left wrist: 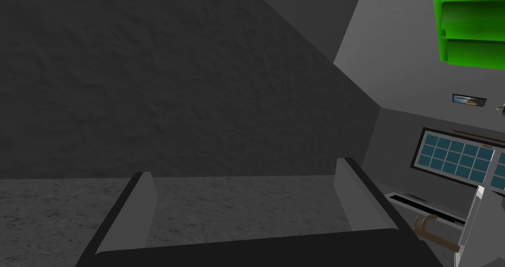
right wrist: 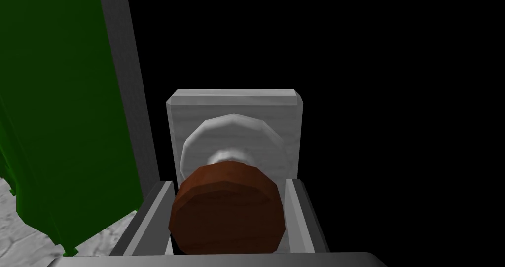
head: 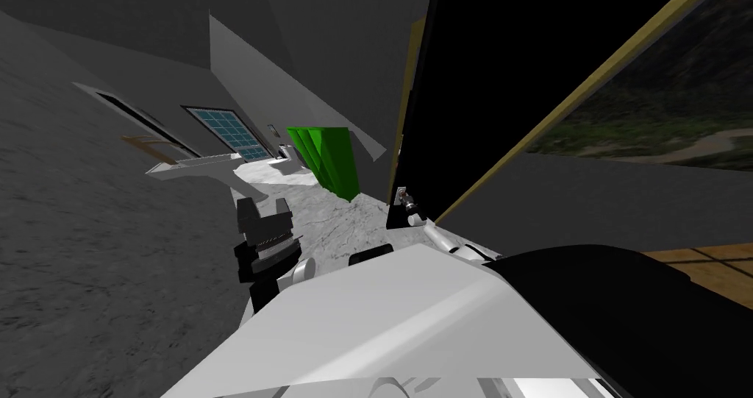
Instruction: Pull the door open
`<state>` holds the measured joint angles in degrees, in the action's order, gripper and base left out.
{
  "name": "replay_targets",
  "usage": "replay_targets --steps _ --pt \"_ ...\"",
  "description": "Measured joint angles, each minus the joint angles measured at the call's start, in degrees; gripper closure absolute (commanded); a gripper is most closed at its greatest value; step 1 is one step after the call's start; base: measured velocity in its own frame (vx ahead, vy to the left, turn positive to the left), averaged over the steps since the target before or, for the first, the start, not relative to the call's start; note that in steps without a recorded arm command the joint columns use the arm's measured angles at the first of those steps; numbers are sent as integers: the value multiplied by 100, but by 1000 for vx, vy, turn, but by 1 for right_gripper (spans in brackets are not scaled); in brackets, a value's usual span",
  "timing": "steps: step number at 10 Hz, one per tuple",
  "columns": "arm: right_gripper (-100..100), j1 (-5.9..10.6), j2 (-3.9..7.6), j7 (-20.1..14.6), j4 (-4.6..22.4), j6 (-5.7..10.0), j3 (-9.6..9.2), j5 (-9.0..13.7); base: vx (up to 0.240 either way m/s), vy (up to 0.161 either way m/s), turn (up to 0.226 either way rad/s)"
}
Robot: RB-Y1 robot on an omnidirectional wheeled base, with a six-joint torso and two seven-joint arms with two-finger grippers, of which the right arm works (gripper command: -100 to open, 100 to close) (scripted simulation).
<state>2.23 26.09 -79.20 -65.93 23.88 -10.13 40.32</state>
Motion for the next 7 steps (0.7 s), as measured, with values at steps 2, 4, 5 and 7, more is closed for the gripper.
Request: replay_targets --steps 2,4,5,7 --pt "100 -49 105 -109 -89 49 -113 -15 -209 -113 111" --pt "100 -110 242 -253 -167 104 -274 -38 -200 -56 104" --pt "100 -147 316 -331 -198 137 -349 -47 -208 -76 97" --pt "100 -214 433 -456 -280 192 -482 -66 -203 -64 81"
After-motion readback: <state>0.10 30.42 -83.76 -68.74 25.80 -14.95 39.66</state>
